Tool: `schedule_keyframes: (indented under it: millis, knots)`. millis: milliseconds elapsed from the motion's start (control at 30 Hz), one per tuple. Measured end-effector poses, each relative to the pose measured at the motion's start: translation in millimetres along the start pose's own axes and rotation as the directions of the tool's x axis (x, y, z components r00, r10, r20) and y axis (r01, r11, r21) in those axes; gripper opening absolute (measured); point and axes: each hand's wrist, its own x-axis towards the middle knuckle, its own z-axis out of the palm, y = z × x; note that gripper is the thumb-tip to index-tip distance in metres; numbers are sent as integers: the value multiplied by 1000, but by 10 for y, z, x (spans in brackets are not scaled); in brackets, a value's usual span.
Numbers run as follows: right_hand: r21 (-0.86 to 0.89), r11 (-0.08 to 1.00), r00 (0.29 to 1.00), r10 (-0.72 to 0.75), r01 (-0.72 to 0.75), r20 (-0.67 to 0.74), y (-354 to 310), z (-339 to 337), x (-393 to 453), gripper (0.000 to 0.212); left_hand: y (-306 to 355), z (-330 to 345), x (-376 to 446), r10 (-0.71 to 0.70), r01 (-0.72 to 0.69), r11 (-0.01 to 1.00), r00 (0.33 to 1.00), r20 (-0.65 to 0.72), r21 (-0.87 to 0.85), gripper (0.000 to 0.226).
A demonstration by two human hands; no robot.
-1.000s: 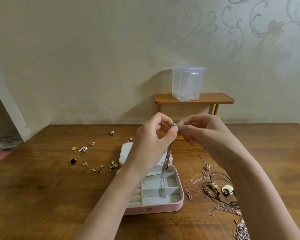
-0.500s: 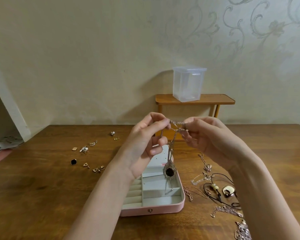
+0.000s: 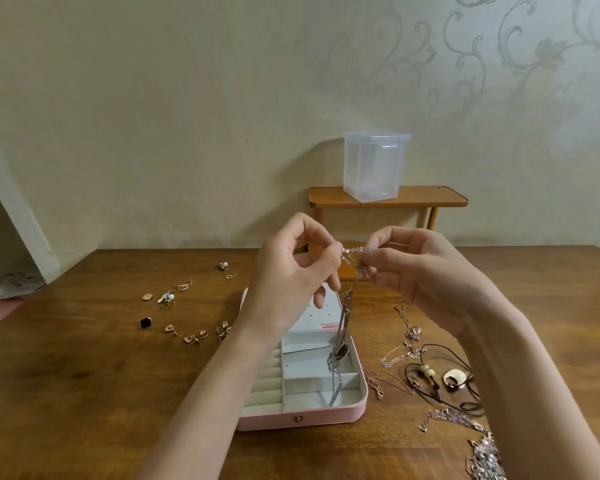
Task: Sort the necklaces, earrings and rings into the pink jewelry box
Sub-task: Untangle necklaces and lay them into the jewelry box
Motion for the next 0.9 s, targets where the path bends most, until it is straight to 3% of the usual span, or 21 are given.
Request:
schedule_keyframes:
  millis: [200, 367, 433, 500, 567, 667, 900]
  knots:
    - [2, 1000, 1000, 3, -3, -31, 13, -4, 9, 11, -49, -23, 18, -56, 56, 998, 997, 49, 17, 20]
    - [-107, 994, 1000, 5, -4, 6, -13, 21, -25, 11, 5, -81, 36, -191, 216, 906, 976, 102, -364, 22]
    - [-194, 981, 999, 8, 0, 44, -20, 45, -42, 11, 10, -89, 37, -201, 236, 876, 971, 127, -421, 20]
    - [-273, 962, 999, -10, 21, 42, -20, 68, -48, 8, -23, -75, 35, -186, 217, 920, 975, 123, -326, 18]
    - [-321, 945, 998, -68, 63, -3, -21, 74, -44, 8, -54, -61, 24, -137, 146, 985, 986, 96, -97, 17]
    - [-369, 921, 986, -159, 128, -54, -23, 61, -38, 15, -85, -47, 13, -66, 48, 980, 994, 90, 192, 17]
    - [-242, 961, 976, -173, 138, -130, -12, 54, -9, 11, -103, -60, 28, -75, 46, 945, 994, 80, 324, 10]
